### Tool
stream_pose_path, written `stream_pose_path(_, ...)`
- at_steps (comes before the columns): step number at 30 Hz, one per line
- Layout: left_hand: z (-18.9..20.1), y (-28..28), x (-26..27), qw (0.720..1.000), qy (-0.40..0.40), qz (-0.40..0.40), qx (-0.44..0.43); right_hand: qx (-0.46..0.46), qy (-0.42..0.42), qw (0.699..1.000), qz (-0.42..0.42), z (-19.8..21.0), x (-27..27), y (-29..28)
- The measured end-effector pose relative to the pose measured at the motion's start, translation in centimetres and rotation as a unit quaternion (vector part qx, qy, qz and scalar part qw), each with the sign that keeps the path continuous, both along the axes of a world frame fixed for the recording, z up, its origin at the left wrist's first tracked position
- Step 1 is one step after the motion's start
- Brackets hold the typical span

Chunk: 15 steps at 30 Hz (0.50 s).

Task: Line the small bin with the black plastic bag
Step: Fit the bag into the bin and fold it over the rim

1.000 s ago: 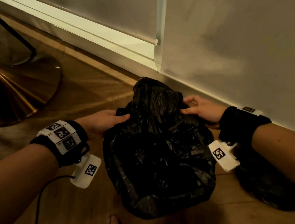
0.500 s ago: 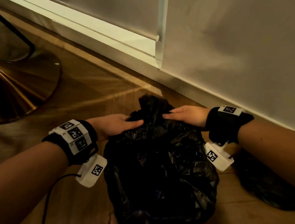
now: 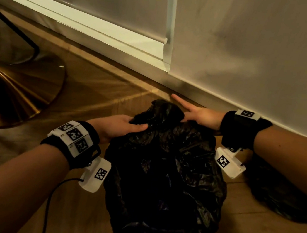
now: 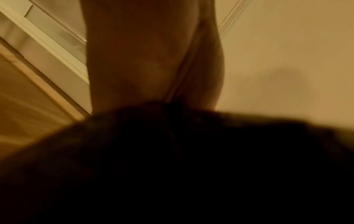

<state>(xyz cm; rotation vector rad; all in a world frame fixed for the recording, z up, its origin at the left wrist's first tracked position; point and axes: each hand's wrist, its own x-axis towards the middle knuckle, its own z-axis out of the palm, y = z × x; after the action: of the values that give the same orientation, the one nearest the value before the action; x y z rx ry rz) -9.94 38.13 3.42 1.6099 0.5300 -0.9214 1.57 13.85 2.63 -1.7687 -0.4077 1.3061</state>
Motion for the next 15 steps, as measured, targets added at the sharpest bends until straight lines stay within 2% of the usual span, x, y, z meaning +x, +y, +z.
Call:
stream_pose_path(2, -0.1, 0.0, -0.2, 1.000, 0.010, 0.008, 0.012, -0.021, 0.082, 0.996, -0.012, 0.8, -0.6, 0.3)
stream_pose_path(3, -0.4, 0.0, -0.2, 1.000, 0.017, 0.014, 0.011, -0.050, 0.096, 0.994, 0.014, 1.1, -1.0, 0.5)
stream_pose_path(5, -0.8, -0.1, -0.2, 0.999, 0.027, 0.038, 0.007, -0.089, 0.070, 0.993, 0.046, 0.9, -1.0, 1.0)
stream_pose_path(6, -1.0, -0.1, -0.2, 0.998, 0.032, 0.051, 0.005, -0.098, 0.055, 0.993, 0.032, 0.8, -0.8, 1.3)
stream_pose_path(8, -1.2, -0.2, 0.0, 0.997, 0.037, 0.066, 0.002, -0.088, 0.057, 0.994, -0.025, 0.3, -0.3, 1.4)
stream_pose_path(11, -0.9, -0.2, 0.3, 0.996, 0.019, 0.086, -0.020, -0.048, 0.138, 0.985, -0.097, -0.4, 0.4, 1.1)
stream_pose_path(15, -0.3, 0.1, 0.7, 0.995, 0.016, 0.081, -0.059, -0.051, 0.159, 0.984, -0.066, -0.4, 0.6, 0.5)
